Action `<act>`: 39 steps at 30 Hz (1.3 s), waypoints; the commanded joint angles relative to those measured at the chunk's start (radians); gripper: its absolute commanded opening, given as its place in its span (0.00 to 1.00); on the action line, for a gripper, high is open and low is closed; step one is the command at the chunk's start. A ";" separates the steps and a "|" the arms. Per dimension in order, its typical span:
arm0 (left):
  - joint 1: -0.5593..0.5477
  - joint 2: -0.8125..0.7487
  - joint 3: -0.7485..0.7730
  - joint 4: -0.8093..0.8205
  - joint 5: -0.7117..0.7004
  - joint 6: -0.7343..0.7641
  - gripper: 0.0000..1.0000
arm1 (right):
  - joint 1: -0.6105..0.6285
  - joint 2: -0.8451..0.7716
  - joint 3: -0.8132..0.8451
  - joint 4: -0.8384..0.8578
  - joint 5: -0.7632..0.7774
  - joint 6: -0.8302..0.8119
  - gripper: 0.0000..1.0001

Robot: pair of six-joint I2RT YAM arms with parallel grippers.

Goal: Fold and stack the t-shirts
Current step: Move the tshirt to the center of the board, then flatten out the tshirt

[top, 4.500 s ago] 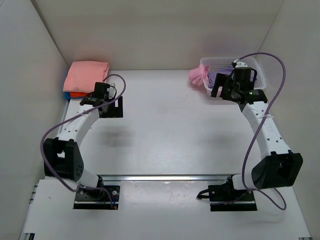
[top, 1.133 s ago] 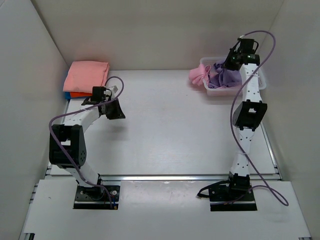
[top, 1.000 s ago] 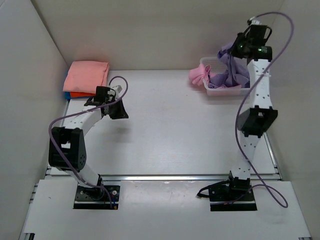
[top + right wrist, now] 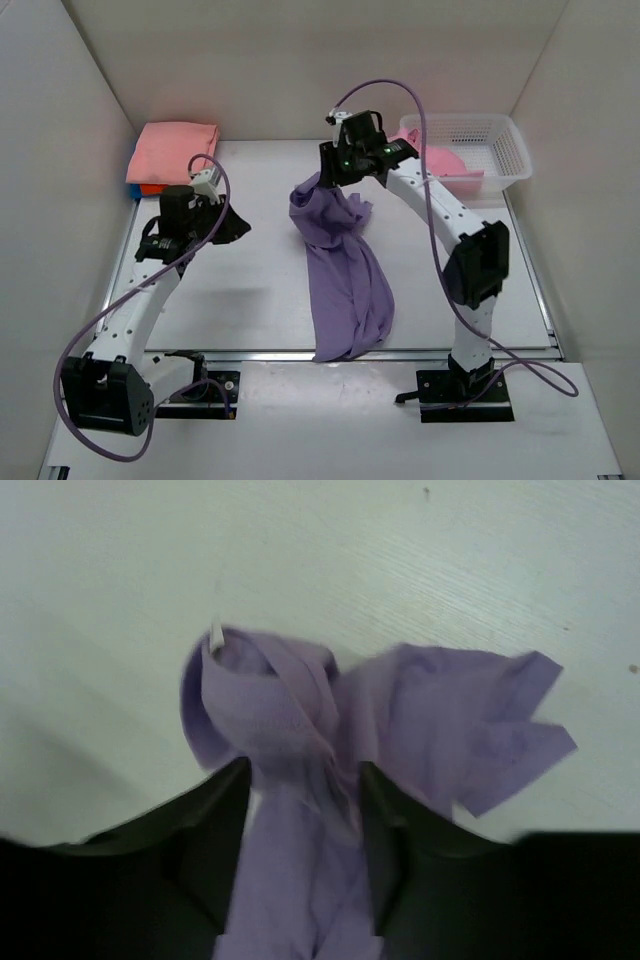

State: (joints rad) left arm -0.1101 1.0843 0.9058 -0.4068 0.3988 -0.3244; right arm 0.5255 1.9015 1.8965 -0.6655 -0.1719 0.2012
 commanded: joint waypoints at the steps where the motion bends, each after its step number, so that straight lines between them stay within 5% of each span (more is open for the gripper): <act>1: -0.057 0.051 -0.016 0.013 0.005 -0.030 0.22 | -0.002 0.065 0.228 -0.147 0.107 -0.020 0.48; 3: -0.095 0.081 -0.037 0.052 0.026 -0.071 0.24 | -0.015 0.085 0.234 -0.173 0.158 -0.022 0.58; 7: -0.203 0.135 -0.074 0.199 0.023 -0.178 0.23 | -0.065 -0.020 0.006 -0.068 0.210 -0.008 0.60; 11: -0.260 0.213 -0.085 0.287 0.041 -0.251 0.26 | -0.159 -0.136 -0.282 0.105 0.095 0.036 0.52; 19: -0.281 0.351 0.022 0.349 -0.035 -0.292 0.31 | -0.280 -0.177 -0.548 0.314 -0.101 0.079 0.51; 28: -0.273 0.545 0.205 0.330 -0.064 -0.272 0.42 | -0.317 -0.001 -0.458 0.369 -0.164 0.079 0.47; 39: -0.336 0.677 0.286 0.345 -0.043 -0.335 0.41 | -0.358 0.267 -0.228 0.343 -0.297 0.054 0.44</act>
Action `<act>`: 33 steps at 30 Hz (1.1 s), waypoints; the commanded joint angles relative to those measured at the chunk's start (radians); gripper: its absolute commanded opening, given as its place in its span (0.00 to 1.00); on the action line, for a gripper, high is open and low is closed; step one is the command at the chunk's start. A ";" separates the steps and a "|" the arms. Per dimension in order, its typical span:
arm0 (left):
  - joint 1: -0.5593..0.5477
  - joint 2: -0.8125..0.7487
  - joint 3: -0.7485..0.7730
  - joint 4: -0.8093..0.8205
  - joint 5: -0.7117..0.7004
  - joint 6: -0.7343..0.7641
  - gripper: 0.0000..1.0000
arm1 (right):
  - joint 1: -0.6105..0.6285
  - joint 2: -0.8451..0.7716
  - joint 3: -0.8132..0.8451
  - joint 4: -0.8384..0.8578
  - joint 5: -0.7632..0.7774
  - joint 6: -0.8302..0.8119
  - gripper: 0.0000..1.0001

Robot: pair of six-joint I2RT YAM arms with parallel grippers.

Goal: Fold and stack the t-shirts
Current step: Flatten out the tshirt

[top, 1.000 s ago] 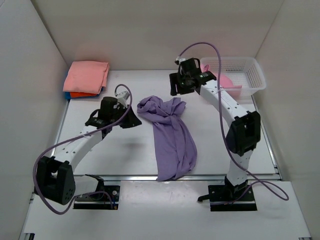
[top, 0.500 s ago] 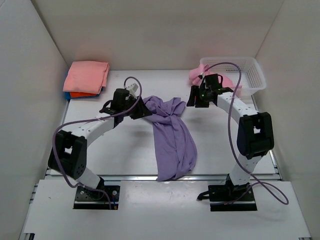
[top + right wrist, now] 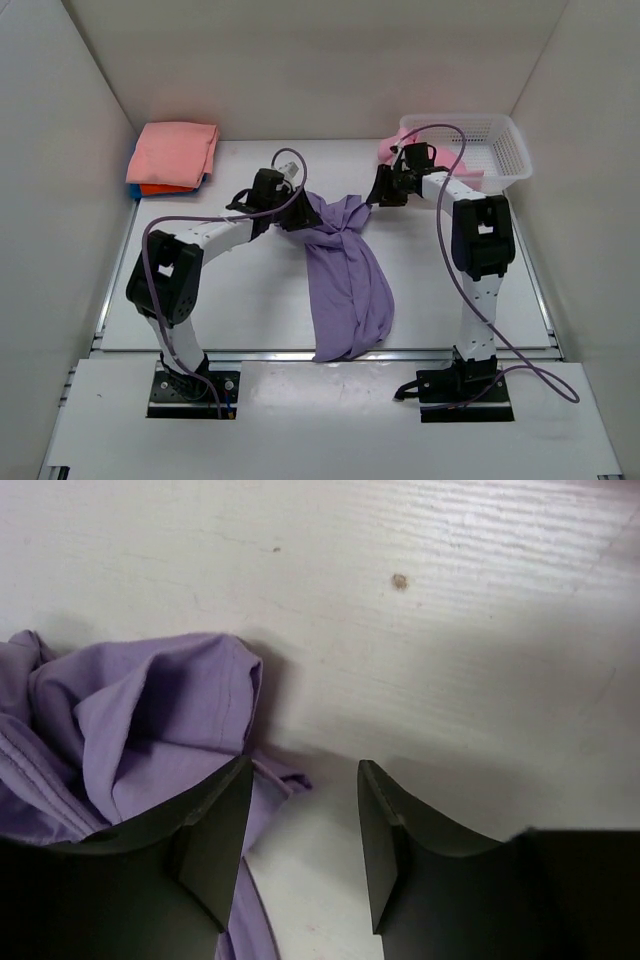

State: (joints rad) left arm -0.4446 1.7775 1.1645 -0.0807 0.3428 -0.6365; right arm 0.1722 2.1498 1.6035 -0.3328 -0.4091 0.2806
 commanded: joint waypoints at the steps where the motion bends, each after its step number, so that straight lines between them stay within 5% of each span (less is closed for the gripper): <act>1: -0.002 -0.024 0.024 0.024 0.013 -0.031 0.40 | -0.008 0.030 0.081 0.009 -0.082 -0.035 0.43; 4: 0.024 -0.044 -0.011 0.030 0.007 -0.035 0.42 | -0.011 0.024 0.072 0.018 -0.147 -0.040 0.28; 5: 0.021 -0.055 -0.018 0.035 0.012 -0.035 0.42 | -0.008 0.016 0.058 0.017 -0.177 -0.050 0.03; 6: 0.029 -0.061 -0.031 0.036 0.018 -0.038 0.43 | -0.004 0.010 0.059 0.017 -0.183 -0.044 0.00; 12: 0.037 -0.118 -0.095 0.058 0.036 -0.049 0.44 | 0.039 -0.151 -0.105 0.005 -0.191 -0.073 0.00; 16: 0.024 -0.153 -0.140 0.068 0.036 -0.078 0.43 | 0.064 -0.243 -0.221 0.066 -0.058 -0.077 0.01; 18: 0.023 -0.158 -0.150 0.070 0.041 -0.078 0.43 | 0.050 -0.231 -0.218 0.068 -0.039 -0.074 0.33; 22: 0.017 -0.187 -0.167 0.068 0.044 -0.088 0.43 | 0.012 -0.119 -0.126 0.057 -0.094 -0.052 0.49; 30: 0.044 -0.222 -0.215 0.099 0.051 -0.089 0.42 | 0.009 0.039 0.059 0.003 -0.071 -0.070 0.50; 32: 0.061 -0.220 -0.226 0.108 0.056 -0.098 0.42 | 0.001 0.065 0.093 -0.023 -0.111 -0.080 0.44; 33: 0.057 -0.220 -0.229 0.108 0.064 -0.098 0.42 | 0.004 0.074 0.101 -0.028 -0.120 -0.083 0.32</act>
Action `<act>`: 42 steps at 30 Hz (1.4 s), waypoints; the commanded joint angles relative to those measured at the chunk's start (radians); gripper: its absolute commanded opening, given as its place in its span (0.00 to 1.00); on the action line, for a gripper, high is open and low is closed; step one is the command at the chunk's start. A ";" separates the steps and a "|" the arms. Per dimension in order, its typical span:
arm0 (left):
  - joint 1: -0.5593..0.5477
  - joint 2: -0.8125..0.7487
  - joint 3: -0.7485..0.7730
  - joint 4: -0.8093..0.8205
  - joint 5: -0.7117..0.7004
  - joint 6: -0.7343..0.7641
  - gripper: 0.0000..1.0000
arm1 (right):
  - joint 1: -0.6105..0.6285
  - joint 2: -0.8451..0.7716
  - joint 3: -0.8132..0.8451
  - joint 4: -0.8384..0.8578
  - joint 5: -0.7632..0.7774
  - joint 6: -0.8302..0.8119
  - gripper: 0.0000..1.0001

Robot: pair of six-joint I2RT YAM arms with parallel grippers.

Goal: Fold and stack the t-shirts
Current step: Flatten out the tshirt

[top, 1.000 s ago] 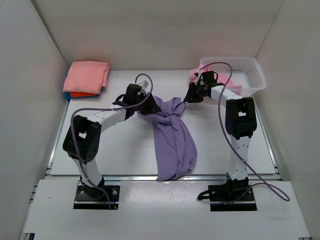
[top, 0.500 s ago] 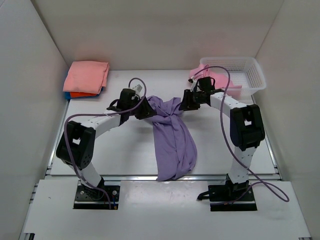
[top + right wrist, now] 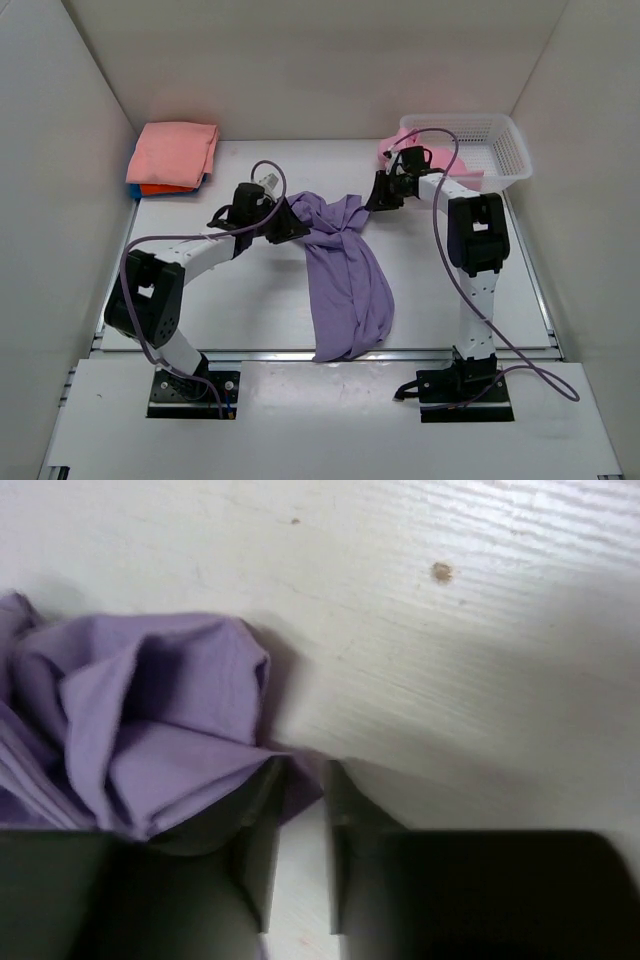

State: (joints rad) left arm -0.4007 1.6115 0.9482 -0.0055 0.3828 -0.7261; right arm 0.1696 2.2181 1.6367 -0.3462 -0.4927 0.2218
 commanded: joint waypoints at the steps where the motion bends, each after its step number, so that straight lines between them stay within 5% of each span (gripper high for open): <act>1: 0.020 -0.050 -0.014 0.032 0.025 -0.012 0.42 | 0.007 0.000 0.061 -0.014 -0.059 -0.021 0.15; 3: 0.025 -0.050 -0.009 0.033 0.031 -0.013 0.42 | 0.004 -0.040 0.005 0.016 -0.063 -0.010 0.00; 9: 0.040 -0.077 -0.046 0.018 0.050 -0.003 0.42 | 0.064 -0.292 -0.220 0.062 -0.047 -0.012 0.00; 17: 0.126 -0.225 -0.158 -0.050 0.067 0.039 0.42 | 0.327 -0.575 -0.488 0.162 -0.020 0.100 0.00; 26: 0.229 -0.504 -0.342 -0.108 -0.001 0.050 0.46 | 0.548 -0.492 -0.551 0.269 -0.162 0.209 0.03; 29: 0.195 -0.487 -0.338 -0.175 0.016 0.094 0.48 | 0.561 -0.544 -0.606 0.286 -0.109 0.232 0.33; 31: 0.131 -0.505 -0.380 -0.180 -0.001 0.076 0.48 | 0.532 -0.685 -0.700 0.305 0.010 0.258 0.40; 42: -0.026 -0.417 -0.460 -0.006 -0.162 -0.027 0.51 | 0.332 -0.980 -0.936 0.271 0.206 0.326 0.36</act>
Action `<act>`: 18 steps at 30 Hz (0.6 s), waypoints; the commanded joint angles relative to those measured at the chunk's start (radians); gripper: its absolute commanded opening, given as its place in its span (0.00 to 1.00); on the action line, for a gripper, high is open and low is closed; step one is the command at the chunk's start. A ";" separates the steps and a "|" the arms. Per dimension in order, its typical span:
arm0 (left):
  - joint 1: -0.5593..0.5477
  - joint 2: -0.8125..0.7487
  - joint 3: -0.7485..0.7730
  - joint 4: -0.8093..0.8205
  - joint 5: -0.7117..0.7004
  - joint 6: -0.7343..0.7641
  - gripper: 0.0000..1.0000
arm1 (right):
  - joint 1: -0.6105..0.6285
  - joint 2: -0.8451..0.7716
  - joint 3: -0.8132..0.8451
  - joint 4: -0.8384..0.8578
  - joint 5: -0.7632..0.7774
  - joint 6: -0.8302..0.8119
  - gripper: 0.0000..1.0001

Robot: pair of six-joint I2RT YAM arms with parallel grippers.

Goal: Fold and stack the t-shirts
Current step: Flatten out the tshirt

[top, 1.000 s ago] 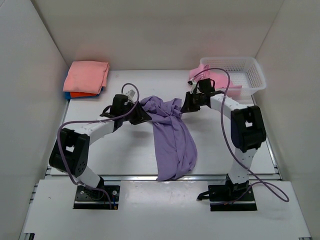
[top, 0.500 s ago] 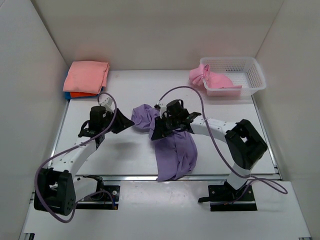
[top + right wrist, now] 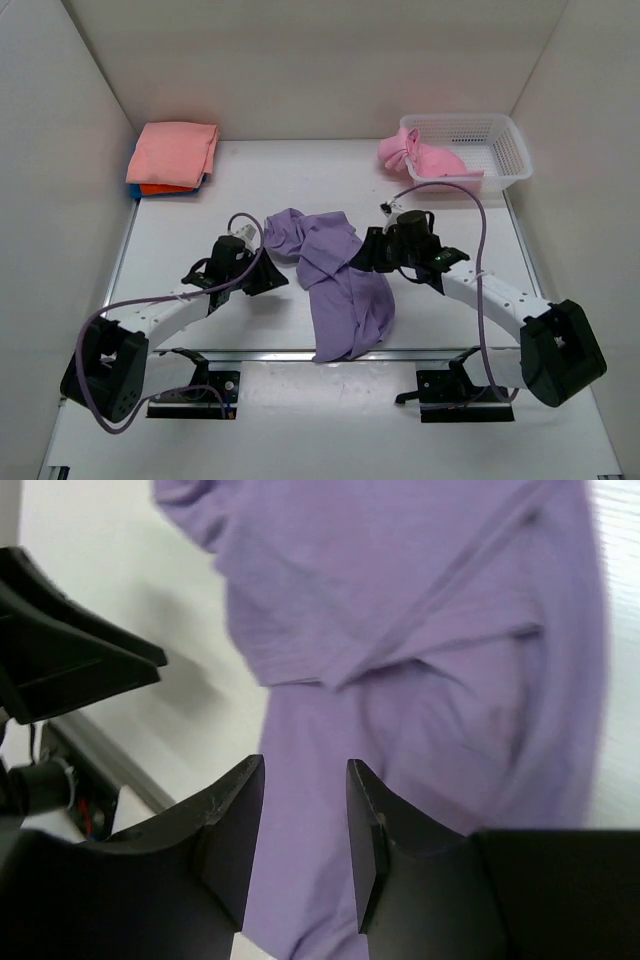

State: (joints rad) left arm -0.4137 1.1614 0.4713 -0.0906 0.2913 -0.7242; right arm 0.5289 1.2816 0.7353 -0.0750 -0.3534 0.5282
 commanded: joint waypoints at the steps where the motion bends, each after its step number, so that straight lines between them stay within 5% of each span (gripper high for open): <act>1: -0.017 0.047 0.009 0.121 -0.066 -0.053 0.50 | -0.033 -0.062 -0.045 -0.025 0.082 0.023 0.36; 10: -0.125 0.254 0.092 0.270 -0.089 -0.113 0.50 | -0.231 -0.142 -0.177 -0.109 0.123 0.038 0.41; 18: -0.139 0.368 0.122 0.317 -0.100 -0.136 0.49 | -0.225 -0.061 -0.179 -0.180 0.125 0.009 0.42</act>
State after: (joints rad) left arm -0.5499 1.5070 0.5613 0.1673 0.2054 -0.8364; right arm 0.2825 1.1908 0.5346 -0.2317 -0.2337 0.5529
